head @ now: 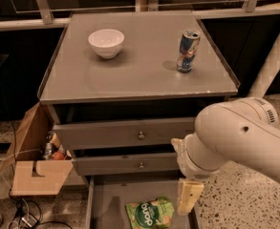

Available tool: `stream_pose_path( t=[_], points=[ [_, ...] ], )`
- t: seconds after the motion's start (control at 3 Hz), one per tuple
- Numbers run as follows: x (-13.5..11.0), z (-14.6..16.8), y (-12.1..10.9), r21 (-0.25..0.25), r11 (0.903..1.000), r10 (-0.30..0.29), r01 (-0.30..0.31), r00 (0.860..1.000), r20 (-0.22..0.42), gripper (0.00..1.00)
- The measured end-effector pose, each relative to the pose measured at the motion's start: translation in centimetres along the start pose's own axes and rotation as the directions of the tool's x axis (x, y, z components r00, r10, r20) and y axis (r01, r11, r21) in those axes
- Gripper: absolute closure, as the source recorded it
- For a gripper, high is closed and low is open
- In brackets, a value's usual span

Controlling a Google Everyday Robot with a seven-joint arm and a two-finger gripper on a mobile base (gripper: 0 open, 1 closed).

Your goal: Pick green rice chip bag from bottom drawer and place on counter

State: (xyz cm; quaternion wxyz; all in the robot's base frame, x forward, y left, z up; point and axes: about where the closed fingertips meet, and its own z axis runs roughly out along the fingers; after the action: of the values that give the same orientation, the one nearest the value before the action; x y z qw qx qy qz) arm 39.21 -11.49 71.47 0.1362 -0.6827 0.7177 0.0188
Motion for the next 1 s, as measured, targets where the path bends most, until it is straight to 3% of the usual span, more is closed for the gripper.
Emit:
stream_pose_path(
  t=[0.33,1.0],
  points=[
    [-1.1,4.4,0.7,-0.030,0.9993,-0.021,0.020,0.999,-0.028,0.00],
    [-2.3,13.2,0.7,-0.014,0.9977,-0.067,0.067,0.998,-0.014,0.00]
  ],
)
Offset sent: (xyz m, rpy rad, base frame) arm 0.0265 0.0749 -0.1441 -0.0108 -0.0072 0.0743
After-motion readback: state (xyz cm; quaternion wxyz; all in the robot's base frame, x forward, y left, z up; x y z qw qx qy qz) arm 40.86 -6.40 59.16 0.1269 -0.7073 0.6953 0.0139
